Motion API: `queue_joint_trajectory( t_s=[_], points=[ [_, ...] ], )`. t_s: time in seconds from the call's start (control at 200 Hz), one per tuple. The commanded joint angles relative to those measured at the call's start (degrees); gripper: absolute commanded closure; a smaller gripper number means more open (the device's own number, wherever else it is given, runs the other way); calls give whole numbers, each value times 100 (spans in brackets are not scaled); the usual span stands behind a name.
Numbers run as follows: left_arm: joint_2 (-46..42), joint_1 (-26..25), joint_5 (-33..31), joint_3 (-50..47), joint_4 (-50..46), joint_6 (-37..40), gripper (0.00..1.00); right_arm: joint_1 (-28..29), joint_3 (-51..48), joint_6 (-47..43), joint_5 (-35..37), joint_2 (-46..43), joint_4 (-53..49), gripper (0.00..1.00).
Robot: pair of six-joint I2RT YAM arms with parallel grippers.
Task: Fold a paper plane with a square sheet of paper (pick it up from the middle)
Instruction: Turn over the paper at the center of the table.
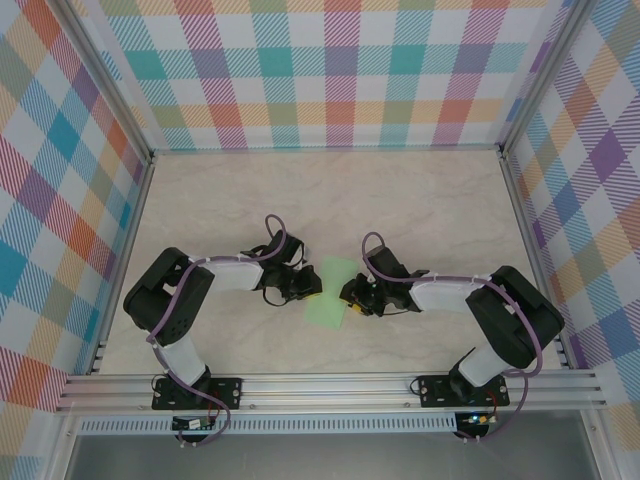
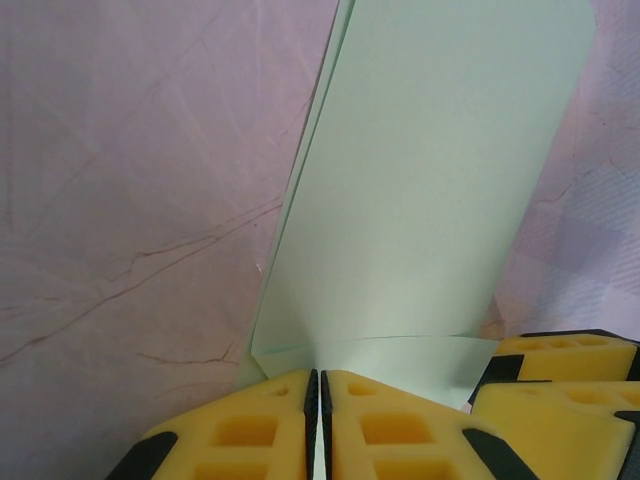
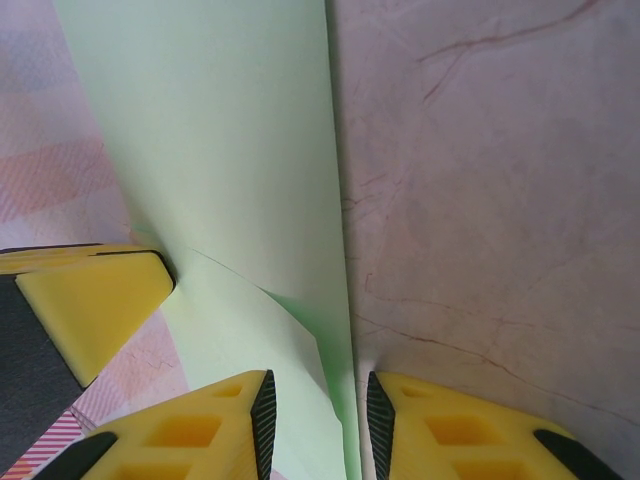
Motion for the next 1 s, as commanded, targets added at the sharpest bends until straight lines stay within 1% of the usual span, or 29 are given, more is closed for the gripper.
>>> queue_joint_trajectory(
  t_s=[0.0,0.235,0.355,0.545,0.615,0.845,0.995],
  points=[
    [-1,-26,20,-212,84,-117,88,8,-56,78,19,60,550,67],
    [-37,-26,-92,-183,-52,-136,88,9,-69,119,9,70,661,69],
    [-82,-25,-178,-154,-154,-136,88,9,-123,161,121,-4,669,70],
    [-83,-20,-226,-146,-185,-165,89,9,-104,104,17,8,721,71],
    [-82,-19,-230,-129,-203,-172,89,7,-174,89,-46,-17,917,73],
    [-109,-18,-274,-119,-249,-185,89,8,-115,0,1,-89,696,71],
    [-137,-13,-342,-130,-269,-216,89,9,-151,18,24,-112,757,69]
  ],
)
